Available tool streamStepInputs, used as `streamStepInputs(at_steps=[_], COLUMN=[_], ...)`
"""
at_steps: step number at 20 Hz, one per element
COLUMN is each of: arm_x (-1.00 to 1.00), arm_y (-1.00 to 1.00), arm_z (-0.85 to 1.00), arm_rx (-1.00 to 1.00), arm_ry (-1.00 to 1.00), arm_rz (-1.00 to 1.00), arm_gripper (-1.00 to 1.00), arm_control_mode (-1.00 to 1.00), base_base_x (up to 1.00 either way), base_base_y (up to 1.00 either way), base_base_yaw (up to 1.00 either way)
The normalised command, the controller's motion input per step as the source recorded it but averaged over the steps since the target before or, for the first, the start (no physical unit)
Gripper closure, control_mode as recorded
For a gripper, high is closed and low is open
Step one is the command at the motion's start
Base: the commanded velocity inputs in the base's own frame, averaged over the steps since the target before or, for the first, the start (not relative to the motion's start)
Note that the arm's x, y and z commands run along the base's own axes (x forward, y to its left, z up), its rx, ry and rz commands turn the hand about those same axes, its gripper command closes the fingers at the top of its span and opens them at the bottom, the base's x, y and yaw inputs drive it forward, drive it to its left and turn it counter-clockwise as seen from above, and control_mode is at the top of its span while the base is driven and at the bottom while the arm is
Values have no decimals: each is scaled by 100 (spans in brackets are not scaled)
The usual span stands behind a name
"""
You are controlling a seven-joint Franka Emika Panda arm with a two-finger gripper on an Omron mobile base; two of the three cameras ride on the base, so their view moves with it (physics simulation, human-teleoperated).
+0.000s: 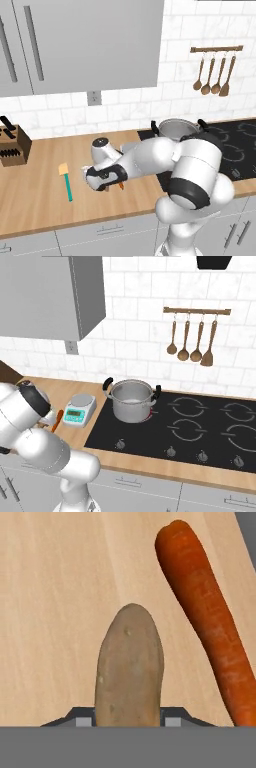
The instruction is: Put the sweet potato and carrot in the pot. Retrieve the spatula and lightly stir the vegetables in the pot.
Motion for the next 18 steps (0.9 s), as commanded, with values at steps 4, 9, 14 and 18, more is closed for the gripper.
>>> streamStepInputs(at_steps=[4, 9, 14, 18], arm_x=[-50, -66, -22, 0], arm_y=[0, -30, -81, -100], arm_z=[41, 98, 100, 100], arm_rx=[0, 10, 15, 9], arm_ry=[-17, -16, -3, 0], arm_rz=[0, -3, -14, -19], arm_gripper=[100, 100, 100, 100], arm_control_mode=[-100, -100, -100, -100], base_base_x=[0, 0, 0, 0], base_base_y=[0, 0, 0, 0], base_base_yaw=[0, 0, 0, 0])
